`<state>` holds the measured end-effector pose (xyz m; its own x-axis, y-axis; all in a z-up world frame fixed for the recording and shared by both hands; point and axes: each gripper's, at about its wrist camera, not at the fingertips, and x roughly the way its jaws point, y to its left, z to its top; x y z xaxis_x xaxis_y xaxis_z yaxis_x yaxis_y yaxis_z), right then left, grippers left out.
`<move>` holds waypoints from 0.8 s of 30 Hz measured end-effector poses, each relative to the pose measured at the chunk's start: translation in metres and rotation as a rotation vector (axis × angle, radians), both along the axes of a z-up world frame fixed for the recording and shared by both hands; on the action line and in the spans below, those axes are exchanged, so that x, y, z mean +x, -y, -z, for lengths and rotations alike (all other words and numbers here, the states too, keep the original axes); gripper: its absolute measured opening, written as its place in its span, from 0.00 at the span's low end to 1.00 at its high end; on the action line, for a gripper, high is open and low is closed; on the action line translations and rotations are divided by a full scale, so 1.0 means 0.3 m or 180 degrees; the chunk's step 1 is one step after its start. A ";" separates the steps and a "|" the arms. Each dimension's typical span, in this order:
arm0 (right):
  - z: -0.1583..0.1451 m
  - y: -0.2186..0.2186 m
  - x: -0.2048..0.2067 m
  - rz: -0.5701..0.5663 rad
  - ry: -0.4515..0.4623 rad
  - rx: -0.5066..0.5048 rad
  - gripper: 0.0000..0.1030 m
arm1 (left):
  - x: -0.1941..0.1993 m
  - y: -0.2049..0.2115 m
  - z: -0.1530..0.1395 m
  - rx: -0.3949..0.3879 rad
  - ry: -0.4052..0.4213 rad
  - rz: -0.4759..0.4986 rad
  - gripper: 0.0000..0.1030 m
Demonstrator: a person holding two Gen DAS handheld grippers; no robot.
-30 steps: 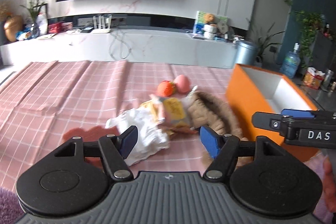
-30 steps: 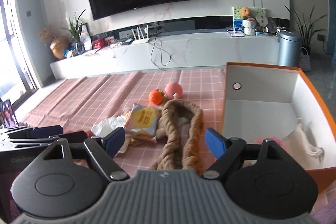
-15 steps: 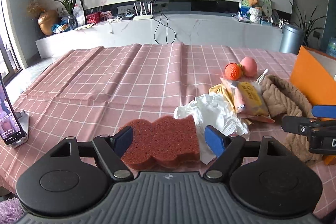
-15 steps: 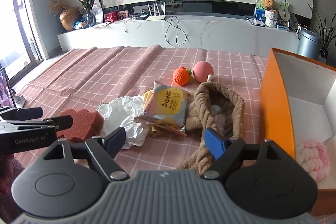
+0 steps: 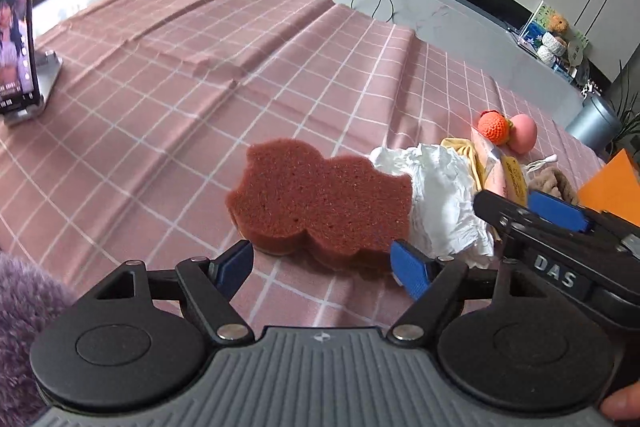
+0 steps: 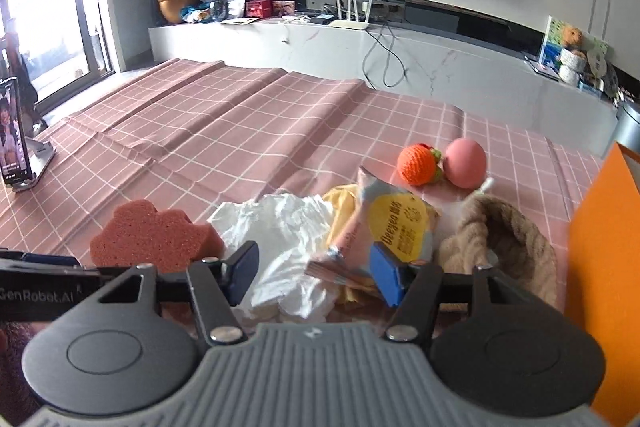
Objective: Organize soft objects
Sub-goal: 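Grasp the brown sponge with left tool while right tool grasps the Deeyeo wipes pack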
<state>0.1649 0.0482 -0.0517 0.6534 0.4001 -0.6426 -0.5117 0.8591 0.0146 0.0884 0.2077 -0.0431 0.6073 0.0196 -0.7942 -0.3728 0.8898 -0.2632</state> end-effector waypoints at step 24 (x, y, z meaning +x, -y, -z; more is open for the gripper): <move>0.133 -0.128 -0.115 -0.1092 -0.0188 -0.0214 0.34 | 0.065 -0.084 0.032 -0.0389 -0.0211 -0.0314 0.89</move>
<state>0.1305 0.0867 -0.0915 0.4492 0.5453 -0.7077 -0.7705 0.6374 0.0021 0.1079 0.2331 -0.0526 0.5533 -0.0227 -0.8327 -0.4769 0.8110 -0.3390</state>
